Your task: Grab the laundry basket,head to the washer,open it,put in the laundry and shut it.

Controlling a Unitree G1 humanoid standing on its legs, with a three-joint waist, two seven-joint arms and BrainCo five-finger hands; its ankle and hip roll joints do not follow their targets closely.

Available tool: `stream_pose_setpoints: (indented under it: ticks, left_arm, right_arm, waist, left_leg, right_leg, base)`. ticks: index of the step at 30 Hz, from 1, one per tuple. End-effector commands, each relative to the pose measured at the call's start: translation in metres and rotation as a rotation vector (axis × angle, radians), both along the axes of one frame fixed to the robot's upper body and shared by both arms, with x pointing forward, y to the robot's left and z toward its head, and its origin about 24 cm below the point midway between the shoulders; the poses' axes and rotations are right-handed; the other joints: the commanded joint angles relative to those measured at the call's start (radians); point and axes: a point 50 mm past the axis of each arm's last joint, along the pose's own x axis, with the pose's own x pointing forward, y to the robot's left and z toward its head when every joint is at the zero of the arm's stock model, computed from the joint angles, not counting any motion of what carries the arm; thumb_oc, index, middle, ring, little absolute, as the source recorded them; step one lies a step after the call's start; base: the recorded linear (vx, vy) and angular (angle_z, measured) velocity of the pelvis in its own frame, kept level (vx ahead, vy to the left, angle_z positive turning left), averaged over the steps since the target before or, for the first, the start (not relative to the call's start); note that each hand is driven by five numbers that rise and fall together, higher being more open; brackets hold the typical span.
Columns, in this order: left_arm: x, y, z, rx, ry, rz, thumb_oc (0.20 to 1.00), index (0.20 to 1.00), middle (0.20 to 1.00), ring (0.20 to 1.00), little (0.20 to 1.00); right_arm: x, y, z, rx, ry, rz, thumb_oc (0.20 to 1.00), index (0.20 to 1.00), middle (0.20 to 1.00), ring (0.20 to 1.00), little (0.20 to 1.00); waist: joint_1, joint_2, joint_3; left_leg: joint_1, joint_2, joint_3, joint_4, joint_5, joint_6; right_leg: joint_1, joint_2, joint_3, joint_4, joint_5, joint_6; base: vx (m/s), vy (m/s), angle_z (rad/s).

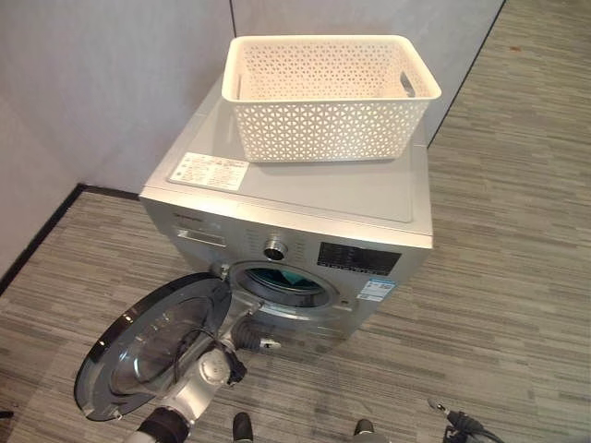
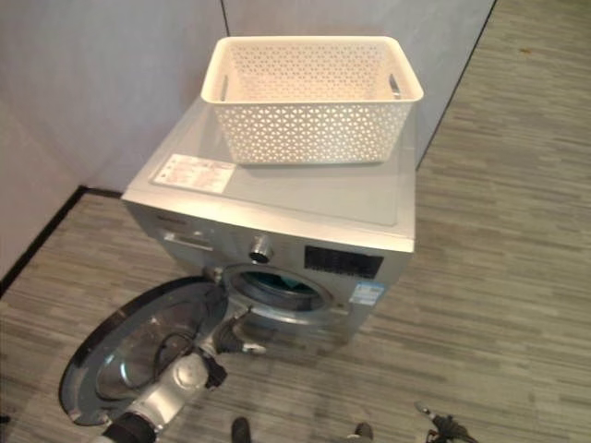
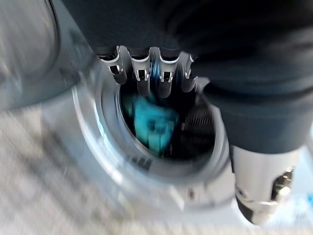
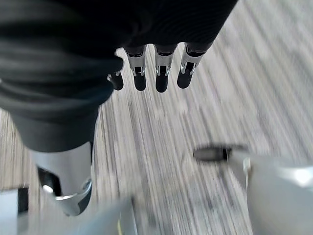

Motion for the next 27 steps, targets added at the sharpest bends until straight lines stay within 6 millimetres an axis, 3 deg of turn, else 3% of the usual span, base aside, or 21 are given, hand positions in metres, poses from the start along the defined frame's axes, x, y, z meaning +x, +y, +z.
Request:
stream_pose_setpoints:
  ticks: [1, 2, 5, 7, 8, 10, 11, 13, 14, 15, 16, 19, 22, 27]
  left_arm:
    - [0.02, 0.004, 0.049, -0.071, -0.253, 0.018, 1.0, 1.0, 1.0, 1.0, 1.0]
    - [0.018, 0.022, 0.085, -0.125, -0.421, 0.077, 1.0, 1.0, 1.0, 1.0, 1.0]
    - [0.011, 0.048, 0.116, -0.092, -0.608, 0.199, 1.0, 1.0, 1.0, 1.0, 1.0]
    - [0.01, 0.09, 0.127, 0.113, -0.7, 0.391, 1.0, 1.0, 1.0, 1.0, 1.0]
    - [0.012, 0.12, 0.116, 0.215, -0.632, 0.507, 1.0, 1.0, 1.0, 1.0, 1.0]
    - [0.01, 0.157, 0.09, 0.317, -0.463, 0.661, 1.0, 1.0, 1.0, 1.0, 1.0]
    - [0.012, 0.157, 0.09, 0.316, -0.466, 0.66, 1.0, 1.0, 1.0, 1.0, 1.0]
    - [-0.005, 0.211, 0.058, 0.49, -0.149, 0.793, 1.0, 1.0, 1.0, 1.0, 1.0]
    - [-0.004, 0.21, 0.058, 0.49, -0.152, 0.79, 1.0, 1.0, 1.0, 1.0, 1.0]
    - [-0.017, 0.227, 0.046, 0.537, -0.021, 0.819, 1.0, 1.0, 1.0, 1.0, 1.0]
    - [-0.047, 0.249, 0.022, 0.547, 0.251, 0.886, 1.0, 1.0, 1.0, 1.0, 1.0]
    - [-0.079, 0.257, 0.004, 0.521, 0.433, 0.939, 1.0, 1.0, 1.0, 1.0, 1.0]
    - [-0.095, 0.25, -0.013, 0.477, 0.525, 0.958, 1.0, 1.0, 1.0, 1.0, 1.0]
    - [-0.122, 0.223, -0.049, 0.408, 0.68, 0.922, 1.0, 1.0, 1.0, 1.0, 1.0]
  right_arm:
    - [-0.006, -0.003, -0.001, 0.014, 0.032, -0.057, 1.0, 1.0, 1.0, 1.0, 1.0]
    - [-0.013, 0.004, -0.005, 0.04, 0.041, -0.059, 1.0, 1.0, 1.0, 1.0, 1.0]
    - [-0.018, 0.013, -0.009, 0.064, 0.047, -0.028, 1.0, 1.0, 1.0, 1.0, 1.0]
    - [-0.014, 0.016, -0.009, 0.067, 0.018, 0.018, 1.0, 1.0, 1.0, 1.0, 1.0]
    - [-0.007, 0.012, -0.006, 0.049, -0.002, 0.045, 1.0, 1.0, 1.0, 1.0, 1.0]
    - [0.003, 0.008, -0.002, 0.027, -0.013, 0.107, 1.0, 1.0, 1.0, 1.0, 1.0]
    - [0.004, 0.008, -0.001, 0.028, -0.015, 0.105, 1.0, 1.0, 1.0, 1.0, 1.0]
    - [0.019, -0.001, 0.006, -0.017, -0.031, 0.192, 1.0, 1.0, 1.0, 1.0, 1.0]
    - [0.019, -0.001, 0.006, -0.016, -0.032, 0.19, 1.0, 1.0, 1.0, 1.0, 1.0]
    - [0.021, -0.006, 0.009, -0.035, -0.028, 0.208, 1.0, 1.0, 1.0, 1.0, 1.0]
    - [0.031, -0.014, 0.015, -0.069, -0.045, 0.23, 1.0, 1.0, 1.0, 1.0, 1.0]
    - [0.032, -0.02, 0.018, -0.087, -0.042, 0.238, 1.0, 1.0, 1.0, 1.0, 1.0]
    - [0.037, -0.021, 0.02, -0.099, -0.07, 0.235, 1.0, 1.0, 1.0, 1.0, 1.0]
    - [0.038, -0.016, 0.019, -0.094, -0.079, 0.241, 1.0, 1.0, 1.0, 1.0, 1.0]
  waist:
    - [0.039, 0.01, -0.025]
    - [0.056, 0.002, -0.033]
    - [0.074, -0.012, -0.047]
    - [0.073, -0.022, -0.062]
    - [0.065, -0.021, -0.071]
    - [0.049, -0.018, -0.078]
    - [0.05, -0.019, -0.077]
    - [0.022, -0.016, -0.075]
    - [0.025, -0.017, -0.074]
    - [0.015, -0.017, -0.069]
    - [-0.007, -0.023, -0.062]
    - [-0.024, -0.033, -0.068]
    - [-0.035, -0.051, -0.065]
    - [-0.043, -0.09, -0.068]
  left_leg:
    - [0.063, 0.052, -0.001, 0.038, -0.132, 0.025]
    - [0.064, 0.05, -0.002, 0.04, -0.137, 0.022]
    - [0.07, 0.053, 0.003, 0.042, -0.14, 0.015]
    - [0.078, 0.063, 0.023, 0.037, -0.135, 0.005]
    - [0.079, 0.068, 0.03, 0.03, -0.128, 0.0]
    - [0.079, 0.073, 0.041, 0.022, -0.118, -0.006]
    - [0.079, 0.073, 0.041, 0.021, -0.117, -0.006]
    - [0.072, 0.081, 0.056, 0.013, -0.102, -0.013]
    - [0.071, 0.081, 0.057, 0.013, -0.102, -0.014]
    - [0.066, 0.084, 0.061, 0.011, -0.097, -0.015]
    - [0.047, 0.091, 0.072, 0.009, -0.083, -0.017]
    - [0.041, 0.106, 0.081, 0.008, -0.095, -0.024]
    - [0.032, 0.102, 0.085, 0.01, -0.097, -0.018]
    - [0.026, 0.068, 0.102, 0.026, -0.107, 0.008]
  right_leg:
    - [-0.103, -0.028, -0.008, 0.068, 0.027, -0.005]
    - [-0.091, -0.031, -0.018, 0.052, 0.035, 0.0]
    - [-0.08, -0.023, -0.019, 0.028, 0.042, 0.003]
    - [-0.078, -0.016, -0.01, 0.005, 0.05, 0.005]
    - [-0.079, -0.01, -0.003, -0.007, 0.054, 0.005]
    - [-0.084, -0.002, 0.01, -0.017, 0.057, 0.003]
    - [-0.085, -0.001, 0.009, -0.017, 0.057, 0.003]
    - [-0.102, 0.011, 0.029, -0.027, 0.063, 0.003]
    - [-0.103, 0.011, 0.03, -0.027, 0.063, 0.003]
    - [-0.112, 0.017, 0.039, -0.03, 0.065, 0.003]
    - [-0.144, 0.03, 0.062, -0.035, 0.069, 0.001]
    - [-0.158, 0.047, 0.087, -0.047, 0.064, 0.01]
    - [-0.175, 0.048, 0.108, -0.049, 0.07, 0.011]
    - [-0.187, 0.02, 0.133, -0.052, 0.097, 0.011]
  base:
    - [0.03, 0.002, 0.06]
    - [0.02, -0.024, 0.07]
    - [0.04, -0.06, 0.09]
    - [0.07, -0.083, 0.07]
    - [0.06, -0.049, -0.14]
    - [0.04, -0.023, -0.15]
    - [0.02, -0.009, -0.21]
    - [0.02, -0.005, -0.16]
    - [-0.01, -0.002, -0.11]
    - [-0.03, 0.01, -0.2]
    - [0.02, 0.016, -0.23]
    - [0.03, 0.019, -0.24]
    - [-0.01, 0.053, -0.09]
    - [-0.03, 0.08, -0.13]
